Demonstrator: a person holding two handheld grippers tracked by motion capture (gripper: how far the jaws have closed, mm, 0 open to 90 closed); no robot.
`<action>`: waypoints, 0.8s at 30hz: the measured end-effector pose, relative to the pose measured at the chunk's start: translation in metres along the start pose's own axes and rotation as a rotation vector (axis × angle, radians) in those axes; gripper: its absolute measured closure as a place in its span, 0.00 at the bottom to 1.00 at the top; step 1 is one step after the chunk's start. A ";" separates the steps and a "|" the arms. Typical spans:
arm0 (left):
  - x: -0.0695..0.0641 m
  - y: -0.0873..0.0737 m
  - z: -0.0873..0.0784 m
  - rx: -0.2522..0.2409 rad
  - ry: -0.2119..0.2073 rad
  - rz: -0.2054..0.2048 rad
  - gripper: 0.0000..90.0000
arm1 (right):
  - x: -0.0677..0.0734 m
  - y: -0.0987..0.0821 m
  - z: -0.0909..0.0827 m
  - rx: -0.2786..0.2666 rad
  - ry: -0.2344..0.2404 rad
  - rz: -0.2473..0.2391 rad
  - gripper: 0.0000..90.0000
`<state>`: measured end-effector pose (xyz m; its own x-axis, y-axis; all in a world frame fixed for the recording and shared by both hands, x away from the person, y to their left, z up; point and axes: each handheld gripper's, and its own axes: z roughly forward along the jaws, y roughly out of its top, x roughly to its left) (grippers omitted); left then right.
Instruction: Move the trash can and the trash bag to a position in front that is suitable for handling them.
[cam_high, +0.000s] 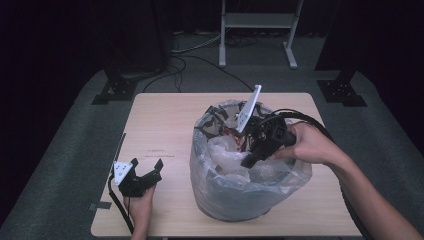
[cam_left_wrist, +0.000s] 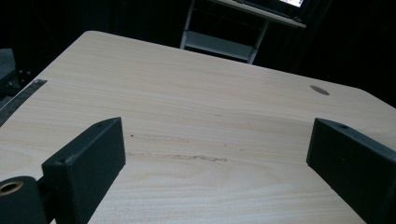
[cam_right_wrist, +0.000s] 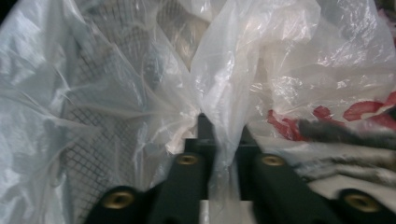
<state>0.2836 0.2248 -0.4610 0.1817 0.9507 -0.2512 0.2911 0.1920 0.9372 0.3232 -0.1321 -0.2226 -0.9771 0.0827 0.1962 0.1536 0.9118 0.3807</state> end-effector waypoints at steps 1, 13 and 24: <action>0.000 0.000 0.000 -0.001 0.001 0.001 0.04 | 0.000 0.000 -0.002 -0.019 -0.010 0.006 0.78; 0.000 -0.001 0.001 0.001 0.000 0.003 0.04 | 0.002 0.009 -0.018 -0.174 -0.034 -0.038 0.64; 0.000 -0.001 0.001 0.001 0.001 0.005 0.04 | 0.005 0.006 0.005 -0.001 -0.017 -0.081 0.96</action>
<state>0.2842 0.2239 -0.4623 0.1822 0.9518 -0.2467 0.2913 0.1874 0.9381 0.3182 -0.1243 -0.2233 -0.9887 0.0159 0.1491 0.0743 0.9156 0.3951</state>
